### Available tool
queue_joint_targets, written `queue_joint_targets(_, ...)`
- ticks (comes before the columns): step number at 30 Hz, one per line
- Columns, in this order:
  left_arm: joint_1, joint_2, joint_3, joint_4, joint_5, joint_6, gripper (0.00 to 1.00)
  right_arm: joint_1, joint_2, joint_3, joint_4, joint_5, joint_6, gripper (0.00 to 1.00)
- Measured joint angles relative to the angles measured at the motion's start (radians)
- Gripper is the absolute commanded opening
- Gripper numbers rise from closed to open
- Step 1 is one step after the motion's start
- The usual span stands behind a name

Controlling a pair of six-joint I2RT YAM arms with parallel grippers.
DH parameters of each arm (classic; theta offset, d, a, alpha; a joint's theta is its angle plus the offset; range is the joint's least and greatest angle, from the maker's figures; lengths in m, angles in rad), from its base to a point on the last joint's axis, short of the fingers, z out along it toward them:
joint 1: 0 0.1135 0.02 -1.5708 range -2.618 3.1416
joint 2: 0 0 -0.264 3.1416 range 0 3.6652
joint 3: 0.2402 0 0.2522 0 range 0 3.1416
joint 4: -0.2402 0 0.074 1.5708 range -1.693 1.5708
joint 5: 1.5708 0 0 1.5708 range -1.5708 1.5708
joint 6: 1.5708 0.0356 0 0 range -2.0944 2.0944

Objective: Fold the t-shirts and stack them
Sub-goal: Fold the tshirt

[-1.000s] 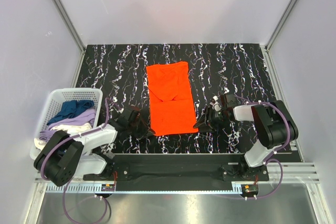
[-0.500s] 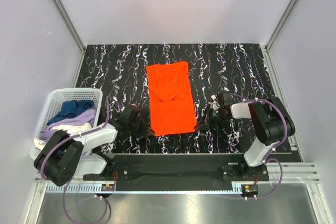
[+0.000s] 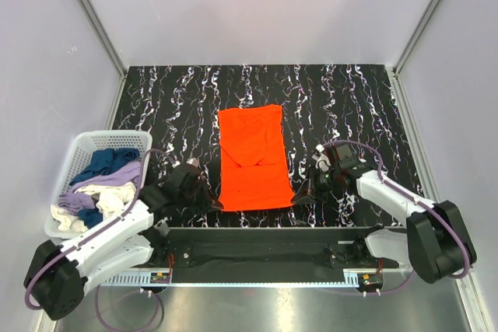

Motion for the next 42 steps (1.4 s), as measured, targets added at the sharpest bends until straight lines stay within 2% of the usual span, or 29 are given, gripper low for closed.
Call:
queue_joint_targets(4, 0.004, 0.002, 0.119, -0.119, -0.013, 0.026, 0.00, 0.001, -0.004, 0.062, -0.082, 0.006, 0.005, 0.00)
queue_joint_targets(9, 0.121, 0.208, 0.410, -0.219, -0.024, 0.139, 0.00, -0.005, 0.135, 0.295, -0.157, 0.040, -0.003, 0.00)
queue_joint_targets(17, 0.330, 0.692, 0.877, -0.222, 0.014, 0.336, 0.00, -0.082, 0.552, 0.843, -0.190, 0.050, -0.058, 0.00)
queue_joint_targets(20, 0.367, 0.876, 1.057, -0.215, 0.052, 0.399, 0.00, -0.117, 0.727, 1.066, -0.224, 0.045, -0.080, 0.00)
queue_joint_targets(25, 0.413, 1.132, 1.338, -0.209, 0.121, 0.463, 0.07, -0.157, 0.959, 1.356, -0.272, 0.022, -0.112, 0.00)
queue_joint_targets(30, 0.460, 1.350, 1.521, -0.170, 0.188, 0.473, 0.05, -0.186, 1.234, 1.698, -0.346, -0.016, -0.143, 0.00)
queue_joint_targets(33, 0.495, 1.432, 1.537, -0.112, 0.215, 0.465, 0.07, -0.200, 1.423, 1.931, -0.352, -0.048, -0.143, 0.04)
queue_joint_targets(34, 0.507, 1.453, 1.537, -0.094, 0.222, 0.462, 0.12, -0.204, 1.465, 1.978, -0.345, -0.060, -0.133, 0.07)
queue_joint_targets(36, 0.527, 1.492, 1.537, -0.042, 0.242, 0.449, 0.10, -0.214, 1.536, 2.027, -0.304, -0.087, -0.099, 0.07)
queue_joint_targets(37, 0.537, 1.515, 1.547, -0.020, 0.257, 0.439, 0.13, -0.219, 1.556, 2.026, -0.275, -0.101, -0.078, 0.16)
queue_joint_targets(38, 0.545, 1.540, 1.566, 0.003, 0.268, 0.431, 0.25, -0.222, 1.571, 2.023, -0.251, -0.110, -0.057, 0.24)
queue_joint_targets(39, 0.550, 1.563, 1.589, 0.018, 0.272, 0.430, 0.31, -0.225, 1.585, 2.016, -0.219, -0.114, -0.032, 0.32)
queue_joint_targets(41, 0.562, 1.619, 1.653, 0.053, 0.273, 0.409, 0.32, -0.233, 1.616, 2.018, -0.146, -0.121, 0.016, 0.33)
queue_joint_targets(42, 0.568, 1.638, 1.674, 0.077, 0.274, 0.401, 0.39, -0.236, 1.638, 2.033, -0.114, -0.125, 0.040, 0.37)
